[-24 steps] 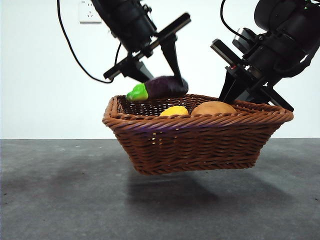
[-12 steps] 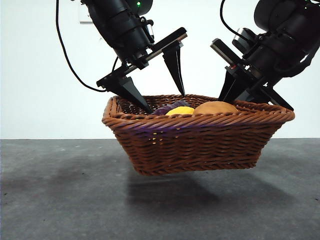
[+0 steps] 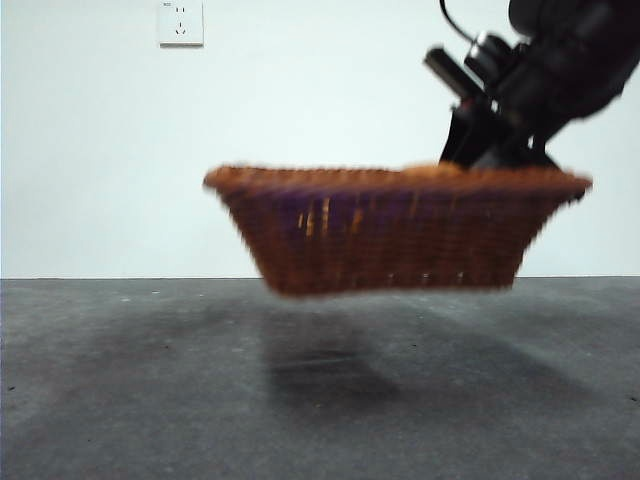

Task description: Help me put the vegetables on the table into the basket

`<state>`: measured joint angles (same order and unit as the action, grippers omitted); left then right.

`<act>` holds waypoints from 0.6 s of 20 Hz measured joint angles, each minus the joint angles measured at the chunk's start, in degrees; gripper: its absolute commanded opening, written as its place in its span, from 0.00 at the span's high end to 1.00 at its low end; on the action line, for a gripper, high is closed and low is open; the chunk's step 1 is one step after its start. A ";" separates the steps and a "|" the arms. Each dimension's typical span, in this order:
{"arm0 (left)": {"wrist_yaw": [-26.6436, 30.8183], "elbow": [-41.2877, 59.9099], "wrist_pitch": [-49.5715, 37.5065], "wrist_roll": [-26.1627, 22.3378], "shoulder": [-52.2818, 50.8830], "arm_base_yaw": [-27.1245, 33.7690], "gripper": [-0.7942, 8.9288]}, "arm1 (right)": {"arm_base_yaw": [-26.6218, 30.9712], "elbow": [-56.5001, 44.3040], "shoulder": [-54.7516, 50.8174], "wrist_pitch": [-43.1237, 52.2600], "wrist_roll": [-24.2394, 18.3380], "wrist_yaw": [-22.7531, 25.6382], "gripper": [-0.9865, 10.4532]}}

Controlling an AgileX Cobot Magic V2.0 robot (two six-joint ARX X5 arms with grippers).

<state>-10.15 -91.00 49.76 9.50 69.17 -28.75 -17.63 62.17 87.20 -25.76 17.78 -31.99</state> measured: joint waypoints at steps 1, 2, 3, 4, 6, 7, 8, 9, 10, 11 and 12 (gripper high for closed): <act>2.86 0.00 1.77 -1.70 -2.99 0.85 0.93 | 0.46 2.95 -0.61 -3.15 -1.29 0.02 0.92; 5.44 0.00 3.85 -3.52 -5.66 1.60 0.93 | 1.18 6.27 -0.96 -6.49 -2.78 0.07 0.92; 7.82 0.00 6.27 -5.14 -7.82 2.25 0.93 | 2.21 9.57 -1.14 -9.64 -4.31 0.15 0.92; 9.31 0.00 8.81 -6.60 -9.68 2.82 0.93 | 3.52 12.66 -1.18 -12.61 -5.86 0.94 0.92; 10.14 0.00 12.57 -8.83 -12.31 3.39 0.93 | 7.32 17.07 -1.20 -15.78 -8.26 1.88 0.92; 10.14 0.00 13.27 -9.73 -13.38 3.43 0.93 | 9.77 17.99 -1.25 -16.20 -8.68 1.31 0.92; 10.14 0.00 13.66 -10.40 -14.27 3.43 0.93 | 12.41 18.05 -1.36 -16.57 -9.14 1.03 0.92; 10.14 0.00 14.05 -10.75 -14.97 3.43 0.93 | 14.95 18.05 -1.33 -17.94 -10.12 1.14 0.92; 10.14 0.00 14.53 -11.15 -15.43 3.43 0.93 | 17.29 18.05 -1.33 -19.52 -11.72 1.40 0.92; 10.14 0.00 15.21 -11.45 -15.63 3.48 0.93 | 19.26 18.05 -1.33 -20.57 -13.46 1.53 0.92; 10.14 0.00 15.74 -11.52 -15.67 3.48 0.93 | 20.87 18.01 -1.31 -21.16 -15.15 0.98 0.92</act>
<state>-0.01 -91.00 65.49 -2.02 53.49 -25.28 3.25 80.18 85.89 -46.92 2.63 -31.00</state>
